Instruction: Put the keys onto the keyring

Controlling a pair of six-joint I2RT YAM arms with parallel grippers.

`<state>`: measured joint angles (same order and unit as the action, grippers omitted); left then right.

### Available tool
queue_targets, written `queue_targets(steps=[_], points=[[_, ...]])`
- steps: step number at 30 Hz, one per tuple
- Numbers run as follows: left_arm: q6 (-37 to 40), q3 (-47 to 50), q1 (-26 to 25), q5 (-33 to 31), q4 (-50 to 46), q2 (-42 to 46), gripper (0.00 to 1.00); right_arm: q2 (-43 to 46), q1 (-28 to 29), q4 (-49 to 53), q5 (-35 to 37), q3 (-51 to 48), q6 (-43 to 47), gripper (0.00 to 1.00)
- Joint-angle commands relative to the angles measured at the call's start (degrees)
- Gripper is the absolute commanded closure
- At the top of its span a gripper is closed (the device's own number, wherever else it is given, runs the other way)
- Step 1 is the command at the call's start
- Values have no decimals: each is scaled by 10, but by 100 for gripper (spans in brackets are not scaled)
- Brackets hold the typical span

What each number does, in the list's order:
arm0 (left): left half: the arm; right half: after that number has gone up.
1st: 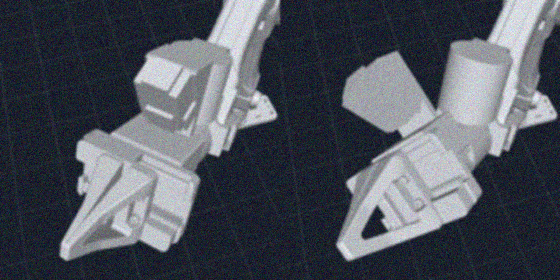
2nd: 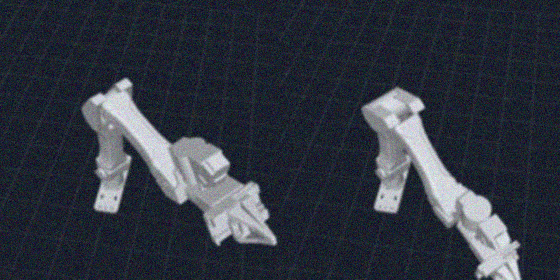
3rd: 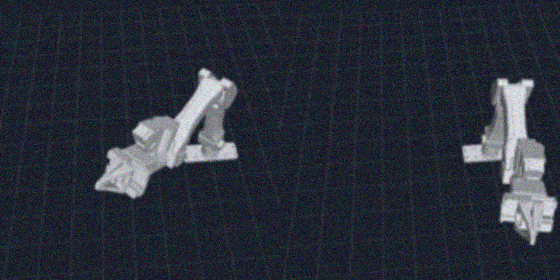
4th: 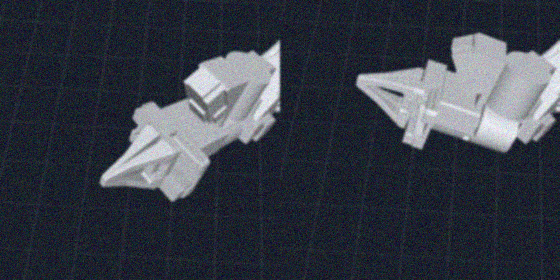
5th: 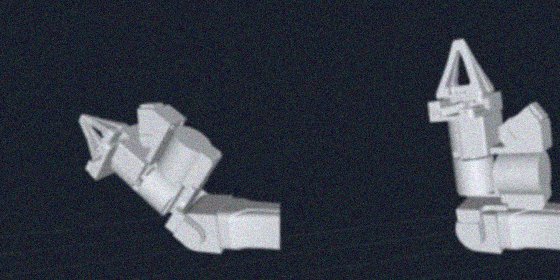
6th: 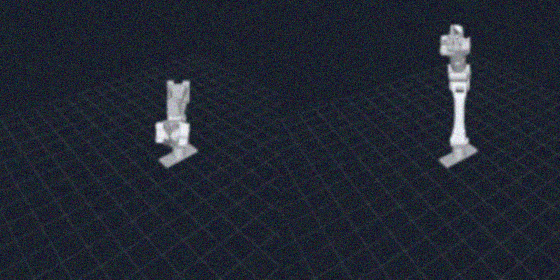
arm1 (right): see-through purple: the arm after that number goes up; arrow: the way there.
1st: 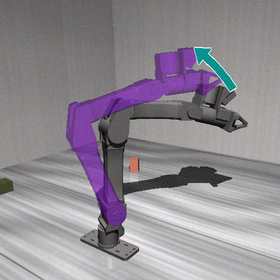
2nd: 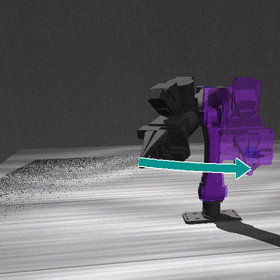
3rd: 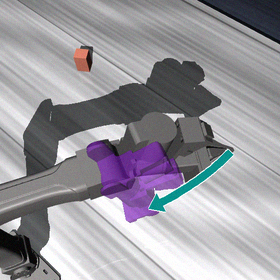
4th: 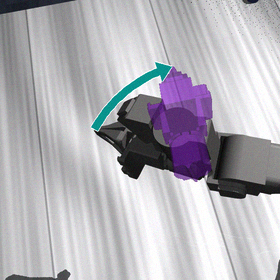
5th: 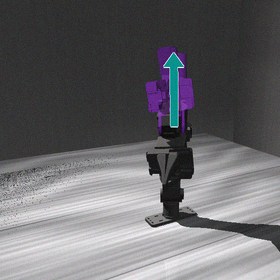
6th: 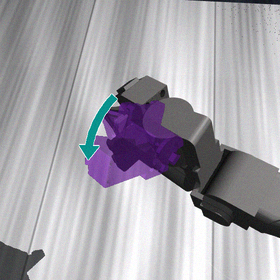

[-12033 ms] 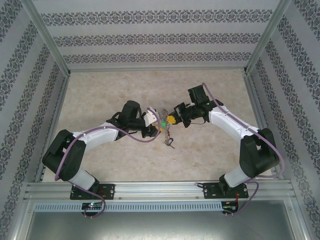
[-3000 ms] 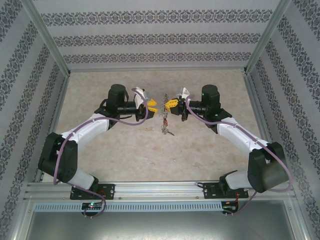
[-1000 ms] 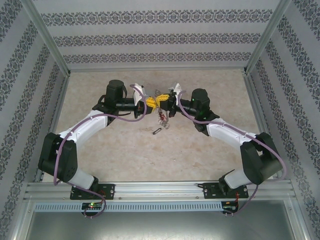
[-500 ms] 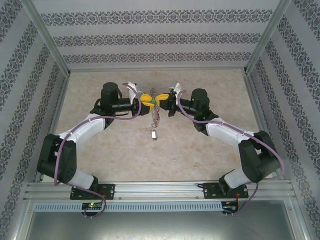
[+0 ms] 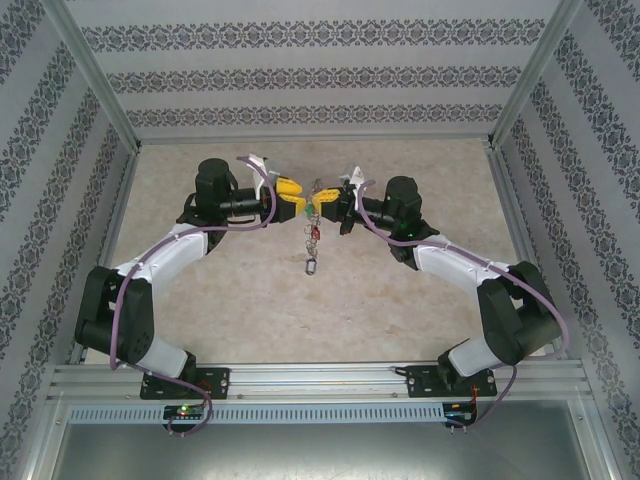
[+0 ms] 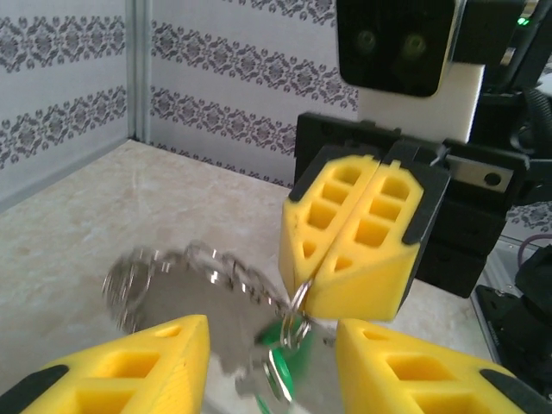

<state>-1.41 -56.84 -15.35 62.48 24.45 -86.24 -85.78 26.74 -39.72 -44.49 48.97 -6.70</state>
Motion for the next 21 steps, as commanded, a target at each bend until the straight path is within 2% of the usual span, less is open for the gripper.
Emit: queue_targets(steps=[1, 5, 15, 18, 21], points=[[2, -32, -5, 50, -18, -16, 62, 10, -1, -42, -30, 1, 19, 100], [58, -66, -18, 79, -104, -31, 72, 12, 2, -42, -30, -1, 24, 100], [92, -66, -20, 88, -136, -24, 73, 14, -1, -53, -26, -1, 16, 100], [98, -59, -19, 88, -135, -19, 85, 12, 0, -57, -30, 2, 13, 100], [105, -62, -19, 88, -141, -17, 93, 8, 0, -57, -37, 8, 13, 100]])
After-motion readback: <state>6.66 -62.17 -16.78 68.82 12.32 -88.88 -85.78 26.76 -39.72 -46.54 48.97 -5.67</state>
